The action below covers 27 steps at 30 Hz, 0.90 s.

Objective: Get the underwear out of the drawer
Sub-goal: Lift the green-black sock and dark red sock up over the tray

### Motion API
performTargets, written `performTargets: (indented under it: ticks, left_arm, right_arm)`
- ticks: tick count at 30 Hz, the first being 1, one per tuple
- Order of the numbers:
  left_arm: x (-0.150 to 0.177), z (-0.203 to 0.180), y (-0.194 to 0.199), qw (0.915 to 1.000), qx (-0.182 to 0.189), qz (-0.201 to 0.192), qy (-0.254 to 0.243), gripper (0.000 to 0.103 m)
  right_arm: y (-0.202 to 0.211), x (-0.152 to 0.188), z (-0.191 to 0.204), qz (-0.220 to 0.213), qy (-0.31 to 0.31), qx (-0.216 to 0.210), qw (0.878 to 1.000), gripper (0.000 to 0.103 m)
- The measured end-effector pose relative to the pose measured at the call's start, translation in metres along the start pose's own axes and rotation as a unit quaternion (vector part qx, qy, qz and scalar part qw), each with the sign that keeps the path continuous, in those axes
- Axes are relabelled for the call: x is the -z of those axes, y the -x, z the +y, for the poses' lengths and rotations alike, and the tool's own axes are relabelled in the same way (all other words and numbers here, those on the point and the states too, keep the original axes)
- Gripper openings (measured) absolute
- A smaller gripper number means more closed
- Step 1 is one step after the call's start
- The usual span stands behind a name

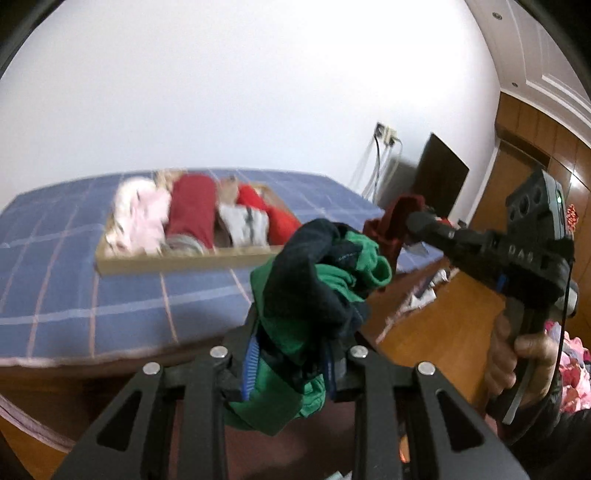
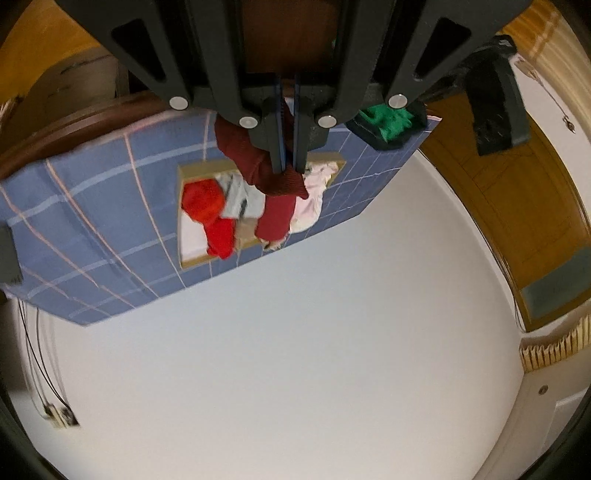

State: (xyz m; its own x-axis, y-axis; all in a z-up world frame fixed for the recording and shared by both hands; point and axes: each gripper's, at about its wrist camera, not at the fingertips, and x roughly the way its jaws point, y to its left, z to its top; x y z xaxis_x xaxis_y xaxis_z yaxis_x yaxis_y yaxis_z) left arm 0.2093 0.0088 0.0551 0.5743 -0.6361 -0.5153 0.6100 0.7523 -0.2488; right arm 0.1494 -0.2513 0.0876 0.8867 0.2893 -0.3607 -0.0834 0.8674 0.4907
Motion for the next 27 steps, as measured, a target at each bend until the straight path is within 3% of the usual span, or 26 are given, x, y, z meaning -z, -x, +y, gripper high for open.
performTargets:
  ticks: [7, 14, 27]
  left_arm:
    - [-0.054, 0.010, -0.017, 0.9991, -0.027, -0.031, -0.004, 0.026]
    - [-0.099, 0.022, -0.054, 0.9981, -0.047, -0.038, 0.012, 0.026]
    - [-0.147, 0.036, -0.120, 0.9935, -0.108, -0.029, 0.021, 0.026]
  right_arm:
    - [-0.030, -0.046, 0.009, -0.019, 0.039, 0.023, 0.999, 0.005]
    - [-0.067, -0.082, 0.001, -0.019, 0.048, 0.049, 0.997, 0.005]
    - [-0.140, -0.116, -0.031, 0.004, 0.048, 0.098, 0.994, 0.005]
